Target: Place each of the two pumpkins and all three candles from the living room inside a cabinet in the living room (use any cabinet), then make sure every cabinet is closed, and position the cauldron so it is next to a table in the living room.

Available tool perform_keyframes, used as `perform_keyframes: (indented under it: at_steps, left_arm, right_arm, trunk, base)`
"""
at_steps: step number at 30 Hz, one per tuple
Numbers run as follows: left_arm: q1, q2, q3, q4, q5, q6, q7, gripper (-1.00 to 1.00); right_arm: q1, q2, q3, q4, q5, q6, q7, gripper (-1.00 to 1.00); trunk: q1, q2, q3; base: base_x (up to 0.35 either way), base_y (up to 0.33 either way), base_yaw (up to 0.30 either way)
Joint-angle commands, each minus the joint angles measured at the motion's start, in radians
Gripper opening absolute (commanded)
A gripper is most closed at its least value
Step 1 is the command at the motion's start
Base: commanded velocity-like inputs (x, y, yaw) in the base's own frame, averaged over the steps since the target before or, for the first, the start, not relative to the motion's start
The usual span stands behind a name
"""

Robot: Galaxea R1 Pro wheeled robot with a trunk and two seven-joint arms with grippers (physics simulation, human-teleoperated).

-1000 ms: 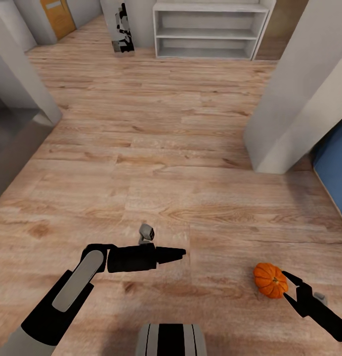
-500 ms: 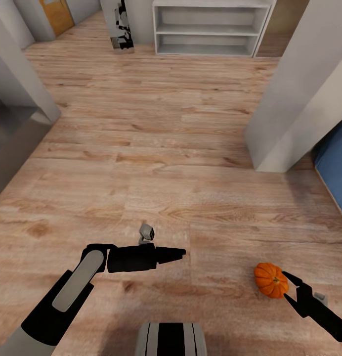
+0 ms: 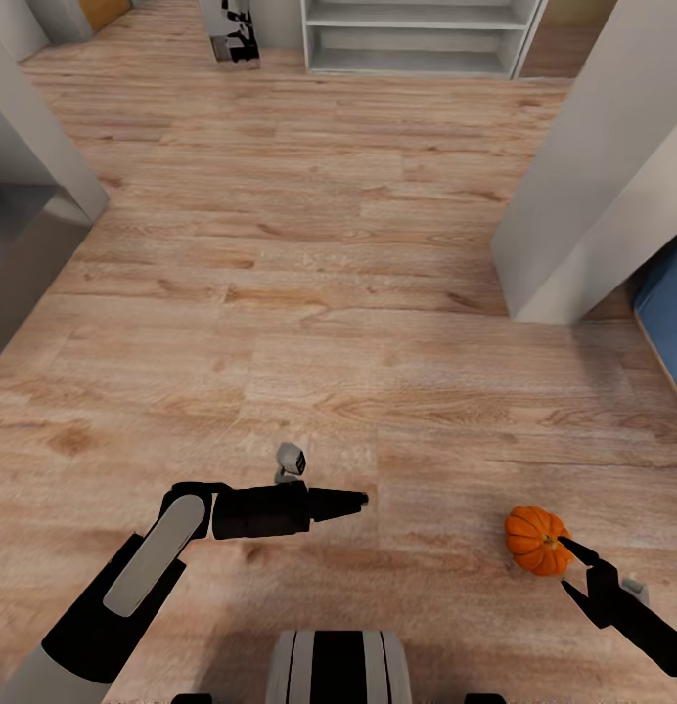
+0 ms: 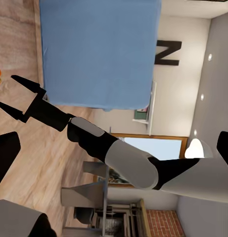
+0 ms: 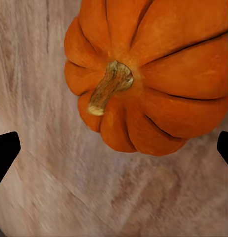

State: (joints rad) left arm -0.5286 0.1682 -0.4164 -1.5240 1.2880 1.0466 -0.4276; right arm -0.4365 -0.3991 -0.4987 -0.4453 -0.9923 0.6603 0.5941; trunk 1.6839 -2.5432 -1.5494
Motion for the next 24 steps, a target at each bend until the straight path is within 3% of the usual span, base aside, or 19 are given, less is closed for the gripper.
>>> perform_keyframes:
  at_steps: [1, 20, 24]
  left_arm:
    - [-0.001, 0.001, -0.001, 0.0, -0.006, 0.001, -0.008, 1.0]
    - [-0.001, 0.001, -0.002, -0.001, -0.006, 0.001, -0.008, 1.0]
    - [-0.001, 0.001, -0.002, -0.001, -0.006, 0.001, -0.008, 1.0]
  right_arm:
    - [-0.001, 0.0, -0.004, 0.0, -0.002, 0.007, 0.001, 1.0]
    - [0.0, 0.0, -0.005, 0.0, -0.008, 0.007, 0.007, 1.0]
    - [0.0, 0.0, -0.005, 0.0, -0.009, 0.007, 0.028, 1.0]
  trunk:
    - [0.0, 0.0, -0.005]
    - [0.009, -0.005, -0.078]
    - [0.009, -0.005, -0.078]
  base:
    - [0.0, 0.0, 0.0]
    - [0.0, 0.0, 0.0]
    - [0.0, 0.0, 0.0]
